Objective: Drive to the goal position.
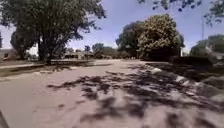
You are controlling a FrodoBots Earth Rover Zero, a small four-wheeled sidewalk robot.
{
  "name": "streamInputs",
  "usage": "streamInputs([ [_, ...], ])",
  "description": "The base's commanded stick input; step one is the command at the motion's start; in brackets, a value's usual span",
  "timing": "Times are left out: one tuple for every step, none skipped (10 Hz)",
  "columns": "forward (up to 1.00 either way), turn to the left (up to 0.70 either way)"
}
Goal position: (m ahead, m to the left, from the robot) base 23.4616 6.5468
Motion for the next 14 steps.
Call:
streamInputs([
  [0.70, 0.00],
  [0.70, 0.00],
  [0.70, 0.00],
  [0.70, 0.00],
  [0.70, 0.00],
  [0.70, 0.00],
  [0.70, 0.00],
  [0.70, -0.09],
  [0.70, -0.30],
  [0.70, -0.35],
  [0.70, -0.35],
  [0.70, -0.35],
  [0.70, -0.35],
  [0.70, -0.35],
])
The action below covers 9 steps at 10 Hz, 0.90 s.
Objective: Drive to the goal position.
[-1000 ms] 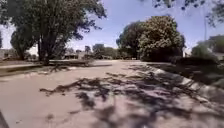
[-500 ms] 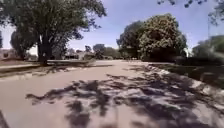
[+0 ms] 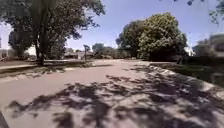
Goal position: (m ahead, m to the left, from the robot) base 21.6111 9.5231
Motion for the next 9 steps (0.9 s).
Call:
streamInputs([
  [0.70, -0.11],
  [0.70, 0.00],
  [0.70, 0.00],
  [0.70, 0.00],
  [0.70, 0.00],
  [0.70, 0.00],
  [0.70, 0.00],
  [0.70, 0.00],
  [0.70, 0.00],
])
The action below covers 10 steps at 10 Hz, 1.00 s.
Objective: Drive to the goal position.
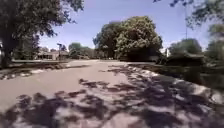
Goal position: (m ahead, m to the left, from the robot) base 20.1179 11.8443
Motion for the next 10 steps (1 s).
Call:
streamInputs([
  [0.70, 0.00],
  [0.70, 0.00],
  [0.70, 0.00],
  [0.70, 0.00],
  [0.70, 0.00],
  [0.70, 0.00],
  [0.70, 0.00],
  [0.70, 0.00],
  [0.70, 0.00],
  [0.70, 0.00],
])
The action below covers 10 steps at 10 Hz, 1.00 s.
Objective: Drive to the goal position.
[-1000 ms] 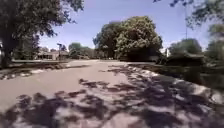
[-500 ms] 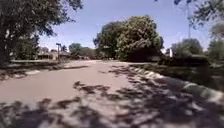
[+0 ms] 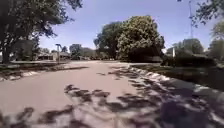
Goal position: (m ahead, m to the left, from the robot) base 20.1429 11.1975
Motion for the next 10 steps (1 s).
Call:
streamInputs([
  [0.70, 0.00],
  [0.70, 0.00],
  [0.70, 0.00],
  [0.70, 0.00],
  [0.70, 0.00],
  [0.70, 0.00],
  [0.70, 0.00],
  [0.70, 0.00],
  [0.70, 0.00],
  [0.70, 0.00],
])
